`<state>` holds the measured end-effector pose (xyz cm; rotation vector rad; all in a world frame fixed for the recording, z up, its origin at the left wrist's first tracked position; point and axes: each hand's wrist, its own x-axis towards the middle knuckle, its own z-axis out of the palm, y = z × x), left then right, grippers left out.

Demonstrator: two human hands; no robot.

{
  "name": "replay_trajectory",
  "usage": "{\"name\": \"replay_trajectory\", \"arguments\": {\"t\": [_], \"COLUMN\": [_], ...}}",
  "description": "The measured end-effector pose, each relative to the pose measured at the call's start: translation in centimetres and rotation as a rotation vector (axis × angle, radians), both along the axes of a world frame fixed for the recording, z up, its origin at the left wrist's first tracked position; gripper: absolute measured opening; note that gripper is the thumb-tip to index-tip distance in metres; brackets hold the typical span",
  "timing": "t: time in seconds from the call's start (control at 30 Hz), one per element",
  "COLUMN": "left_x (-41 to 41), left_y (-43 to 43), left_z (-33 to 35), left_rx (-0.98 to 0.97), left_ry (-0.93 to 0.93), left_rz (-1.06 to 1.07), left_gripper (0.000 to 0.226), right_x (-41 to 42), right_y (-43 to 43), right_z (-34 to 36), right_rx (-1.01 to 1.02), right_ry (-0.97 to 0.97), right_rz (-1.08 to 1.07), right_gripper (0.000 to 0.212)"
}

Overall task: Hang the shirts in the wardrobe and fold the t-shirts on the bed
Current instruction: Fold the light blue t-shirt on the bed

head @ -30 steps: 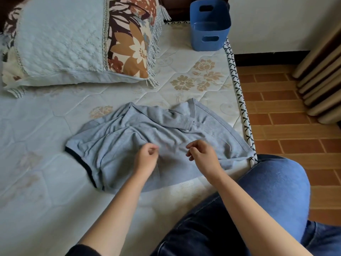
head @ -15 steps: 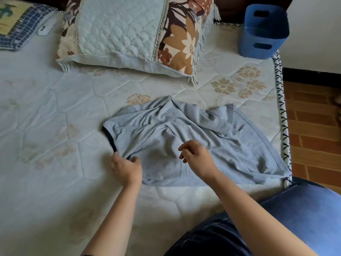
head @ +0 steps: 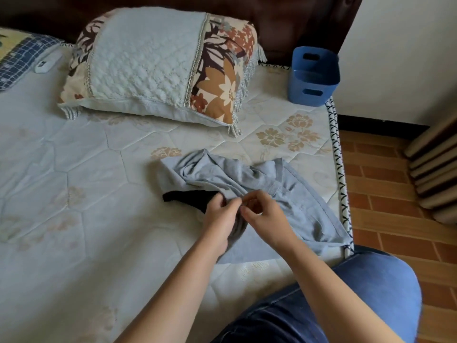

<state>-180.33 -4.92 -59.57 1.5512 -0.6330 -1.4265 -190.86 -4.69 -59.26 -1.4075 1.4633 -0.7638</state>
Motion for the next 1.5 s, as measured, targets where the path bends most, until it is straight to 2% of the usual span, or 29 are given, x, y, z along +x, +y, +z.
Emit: {"name": "replay_trajectory", "arguments": {"t": [0.1, 0.17, 0.3, 0.43, 0.5, 0.6, 0.7, 0.77, 0.87, 0.97, 1.03, 1.1, 1.17, 1.23, 1.27, 1.3, 1.37, 1.4, 1.5], "left_x": [-2.5, -4.2, -7.3, -10.2, -11.9, -14.1, -15.8, -17.0, -18.8, -20.9, -22.0, -23.1, -24.1, -25.1, -25.5, -25.9, -26.7, -27.1, -28.8], "left_y": [0.0, 0.0, -0.7, -1.3, -2.1, -4.3, -6.4, -8.0, -11.1, -13.0, -13.7, -14.4, -15.1, -14.5, -14.1, -14.1, -13.8, -13.7, -13.6], "left_z": [2.7, 4.4, 7.6, 12.0, 13.5, 15.5, 18.1, 20.4, 24.0, 28.2, 30.5, 32.8, 34.8, 36.5, 37.4, 38.1, 39.6, 40.4, 41.9], "left_rx": [-0.073, -0.138, -0.308, -0.448, -0.589, -0.785, -0.856, -0.909, -1.064, -1.325, -1.48, -1.6, -1.748, -1.733, -1.64, -1.616, -1.392, -1.335, -1.336], "left_ry": [0.199, 0.251, 0.197, 0.137, -0.104, -0.68, -1.056, -1.308, -1.791, -2.126, -2.221, -2.154, -2.222, -2.269, -2.341, -2.368, -2.441, -2.453, -2.367], "left_rz": [-0.172, -0.316, -0.571, -0.781, -0.851, -0.918, -1.09, -1.177, -1.125, -1.078, -1.079, -1.122, -1.097, -1.133, -1.16, -1.142, -1.089, -1.073, -1.007], "left_gripper": [0.027, 0.028, 0.033, 0.016, 0.027, 0.037, 0.017, 0.014, 0.025, 0.034, 0.037, 0.037, 0.025, 0.027, 0.025, 0.024, 0.028, 0.029, 0.026], "right_x": [-2.6, -4.2, -6.9, -10.0, -12.1, -15.6, -19.3, -21.9, -26.1, -30.2, -32.0, -33.4, -34.6, -35.9, -36.6, -37.2, -38.8, -39.4, -40.6], "right_y": [0.1, 0.5, 0.9, 0.0, -0.4, -0.6, -0.6, -0.5, -0.5, -0.6, -0.4, 0.3, 1.1, 2.1, 2.7, 3.3, 4.4, 4.8, 5.7], "right_z": [1.6, 2.8, 6.1, 9.6, 11.6, 14.6, 18.0, 20.6, 24.3, 27.6, 29.7, 32.0, 34.0, 35.7, 36.5, 37.2, 38.4, 38.9, 39.8], "right_rx": [-0.07, -0.102, -0.181, -0.31, -0.343, -0.403, -0.454, -0.461, -0.492, -0.54, -0.601, -0.701, -0.782, -0.84, -0.871, -0.89, -0.858, -0.826, -0.829], "right_ry": [0.033, 0.018, -0.058, 0.062, 0.1, 0.199, 0.303, 0.344, 0.432, 0.499, 0.494, 0.495, 0.506, 0.551, 0.623, 0.755, 1.032, 1.095, 1.111], "right_rz": [-0.083, -0.125, -0.198, -0.378, -0.431, -0.467, -0.477, -0.485, -0.531, -0.611, -0.61, -0.553, -0.514, -0.497, -0.489, -0.472, -0.426, -0.414, -0.4], "right_gripper": [0.019, 0.021, 0.021, 0.02, 0.012, 0.008, 0.014, 0.023, 0.028, 0.031, 0.037, 0.05, 0.058, 0.057, 0.054, 0.049, 0.037, 0.034, 0.042]}}
